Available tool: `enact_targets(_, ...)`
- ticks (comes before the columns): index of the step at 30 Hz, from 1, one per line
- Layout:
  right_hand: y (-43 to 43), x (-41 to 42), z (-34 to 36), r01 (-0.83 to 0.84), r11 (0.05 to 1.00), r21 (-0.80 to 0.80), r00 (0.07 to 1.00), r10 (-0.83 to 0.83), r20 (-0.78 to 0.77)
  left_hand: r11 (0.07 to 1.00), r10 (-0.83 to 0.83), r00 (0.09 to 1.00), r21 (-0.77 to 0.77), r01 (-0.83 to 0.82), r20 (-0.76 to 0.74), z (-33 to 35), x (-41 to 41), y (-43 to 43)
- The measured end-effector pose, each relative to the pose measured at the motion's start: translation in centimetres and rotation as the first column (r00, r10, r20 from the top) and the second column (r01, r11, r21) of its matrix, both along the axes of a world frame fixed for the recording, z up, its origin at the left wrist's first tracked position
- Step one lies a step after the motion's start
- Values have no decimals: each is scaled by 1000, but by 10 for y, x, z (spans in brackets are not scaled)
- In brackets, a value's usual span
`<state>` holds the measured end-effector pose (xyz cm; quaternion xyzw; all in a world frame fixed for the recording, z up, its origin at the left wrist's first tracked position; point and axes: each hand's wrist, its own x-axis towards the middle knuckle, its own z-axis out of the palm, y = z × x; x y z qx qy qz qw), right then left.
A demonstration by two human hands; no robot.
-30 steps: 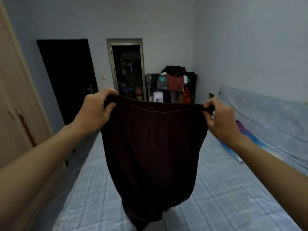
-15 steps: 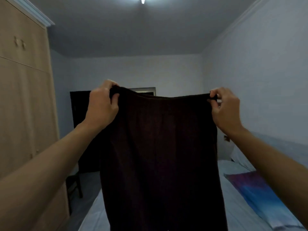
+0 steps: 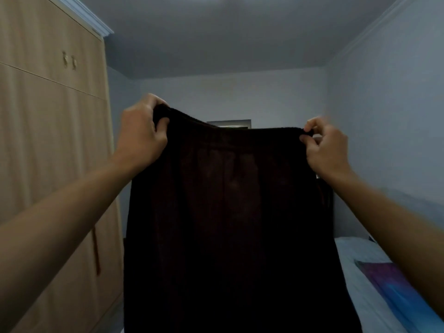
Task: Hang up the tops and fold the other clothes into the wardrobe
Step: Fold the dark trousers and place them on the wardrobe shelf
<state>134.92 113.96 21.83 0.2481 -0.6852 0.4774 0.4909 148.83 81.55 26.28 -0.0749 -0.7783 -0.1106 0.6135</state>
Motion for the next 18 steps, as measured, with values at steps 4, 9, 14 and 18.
enact_targets(4, -13, -41, -39, 27, 999, 22, 994, -30, 108, 1000, -12, 999, -10, 12, 49, -32, -41, -13)
enact_targets(9, -32, -97, -100, 35, 994, 102, 977, -55, 208, 995, -96, 979, 17, 94, 178, -96, -121, -44)
enact_targets(14, -54, -167, -170, 71, 977, 202, 942, -132, 308, 986, -164, 934, 90, 142, 317, -175, -219, -83)
enact_targets(18, -66, -217, -240, 91, 967, 240, 890, -186, 415, 975, -214, 868, 146, 166, 447, -251, -288, -99)
